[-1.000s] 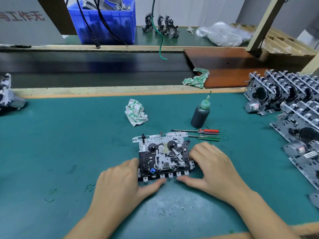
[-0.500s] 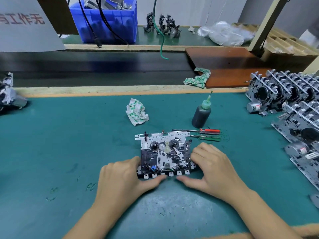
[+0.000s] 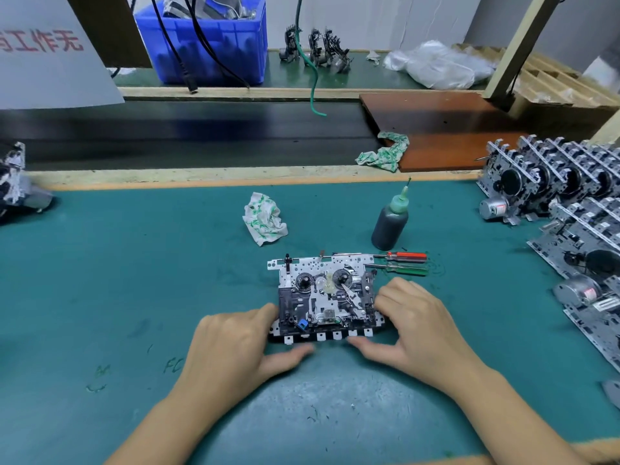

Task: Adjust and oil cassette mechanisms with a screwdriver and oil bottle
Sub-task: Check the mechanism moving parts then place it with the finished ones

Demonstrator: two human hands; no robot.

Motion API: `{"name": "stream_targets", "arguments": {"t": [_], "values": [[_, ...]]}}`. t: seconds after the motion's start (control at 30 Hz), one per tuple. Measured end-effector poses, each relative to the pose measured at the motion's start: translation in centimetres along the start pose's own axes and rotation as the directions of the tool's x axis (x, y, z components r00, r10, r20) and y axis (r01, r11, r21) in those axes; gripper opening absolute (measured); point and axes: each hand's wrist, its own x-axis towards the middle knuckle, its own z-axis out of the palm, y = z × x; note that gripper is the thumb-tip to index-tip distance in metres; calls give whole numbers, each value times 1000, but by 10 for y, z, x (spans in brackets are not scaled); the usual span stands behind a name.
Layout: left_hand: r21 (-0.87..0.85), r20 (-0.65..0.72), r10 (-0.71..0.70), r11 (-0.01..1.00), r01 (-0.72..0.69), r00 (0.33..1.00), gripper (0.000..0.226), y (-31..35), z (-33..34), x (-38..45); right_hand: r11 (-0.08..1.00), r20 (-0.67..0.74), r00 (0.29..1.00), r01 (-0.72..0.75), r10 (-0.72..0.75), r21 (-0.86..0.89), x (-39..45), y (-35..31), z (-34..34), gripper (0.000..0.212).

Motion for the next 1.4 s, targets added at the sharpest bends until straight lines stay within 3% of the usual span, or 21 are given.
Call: {"name": "stream_targets", "arguments": {"t": [0.23, 0.37, 0.53, 0.67, 0.93, 1.1, 1.3, 1.4], "values": [[6, -64, -183, 983, 184, 981, 60, 14, 6, 0, 998, 0, 1000, 5, -5, 60, -1, -1, -1, 47], [-20, -39, -166, 986, 165, 985, 63, 7, 7, 2, 997, -27, 1000, 1, 1, 73, -2, -2, 2, 51], [-78, 31, -156, 984, 158, 987, 74, 5, 4, 3, 999, -68, 998, -19, 16, -48, -1, -4, 3, 50], [-109, 22, -53, 992, 55, 998, 70, 8, 4, -1, 993, -92, 994, -66, 58, -94, -2, -4, 2, 57], [-21, -19, -210, 978, 209, 978, 66, 12, 3, 1, 1000, -16, 1000, 15, -16, -15, -2, -4, 1, 48], [-23, -9, -277, 961, 277, 961, 64, 16, 2, 1, 1000, 10, 1000, 28, -28, 11, -2, -4, -1, 53], [-98, 58, -121, 987, 126, 991, 67, 2, -2, 2, 998, -89, 996, 0, -4, -55, -3, -9, 4, 51], [-133, 63, -56, 989, 64, 996, 56, 1, -3, -1, 999, -81, 997, -3, -2, -53, -4, -7, 3, 55]]}}
